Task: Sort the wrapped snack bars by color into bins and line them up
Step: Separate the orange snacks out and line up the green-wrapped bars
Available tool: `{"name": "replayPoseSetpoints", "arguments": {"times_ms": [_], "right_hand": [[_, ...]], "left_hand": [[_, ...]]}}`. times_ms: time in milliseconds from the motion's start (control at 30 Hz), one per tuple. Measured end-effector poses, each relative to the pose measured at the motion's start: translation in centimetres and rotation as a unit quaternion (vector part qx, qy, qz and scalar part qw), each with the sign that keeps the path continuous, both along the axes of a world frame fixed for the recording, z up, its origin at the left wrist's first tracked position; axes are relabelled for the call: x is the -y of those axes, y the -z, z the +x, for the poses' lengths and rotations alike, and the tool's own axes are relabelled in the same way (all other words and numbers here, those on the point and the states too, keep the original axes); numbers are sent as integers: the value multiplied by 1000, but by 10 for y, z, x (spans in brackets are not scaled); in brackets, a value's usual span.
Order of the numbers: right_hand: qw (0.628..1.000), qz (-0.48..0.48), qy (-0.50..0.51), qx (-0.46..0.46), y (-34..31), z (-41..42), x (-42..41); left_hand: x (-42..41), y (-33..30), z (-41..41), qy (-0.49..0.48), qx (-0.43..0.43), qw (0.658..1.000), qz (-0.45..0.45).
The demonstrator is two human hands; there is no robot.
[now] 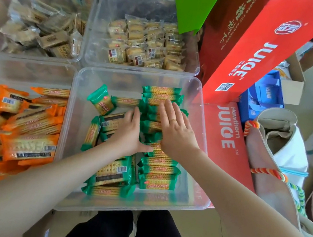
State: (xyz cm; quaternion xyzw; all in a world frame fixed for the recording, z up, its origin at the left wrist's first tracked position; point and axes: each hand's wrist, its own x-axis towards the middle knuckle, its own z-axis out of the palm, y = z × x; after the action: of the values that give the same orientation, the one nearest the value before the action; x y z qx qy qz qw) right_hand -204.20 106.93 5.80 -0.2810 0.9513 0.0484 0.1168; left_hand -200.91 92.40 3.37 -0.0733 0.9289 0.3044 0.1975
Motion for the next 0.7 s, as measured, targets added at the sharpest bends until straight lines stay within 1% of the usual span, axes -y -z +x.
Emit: {"name": "replayPoseSetpoints", "arguments": {"times_ms": [67,167,233,300,400,500,533,600,700], "right_hand": [[1000,7,-3,-2,5,-6,1],[1000,11,-16,2,5,-15,2],[998,21,-53,-36,7,-18,3],[996,8,-61,-61,8,-19,5],[997,4,-73,-33,8,-22,5],[998,14,-65,-17,5,-27,4],[998,12,-59,-7,3,-28,3],[999,3,-53,13,-1,-28,-1],[997,-12,-70,30,-11,-19,-4]], "left_hand": [[-1,2,-6,9,6,1000,3],[-2,7,-14,5,8,999,48],[-6,8,-15,3,7,996,91],[-11,7,-16,13,4,993,119],[-7,7,-19,59,-15,995,81],[15,-1,-20,132,-23,991,-24],[22,-7,-17,146,-19,988,-46],[37,-19,-6,166,0,984,-64],[56,-31,23,199,52,976,-65]]}}
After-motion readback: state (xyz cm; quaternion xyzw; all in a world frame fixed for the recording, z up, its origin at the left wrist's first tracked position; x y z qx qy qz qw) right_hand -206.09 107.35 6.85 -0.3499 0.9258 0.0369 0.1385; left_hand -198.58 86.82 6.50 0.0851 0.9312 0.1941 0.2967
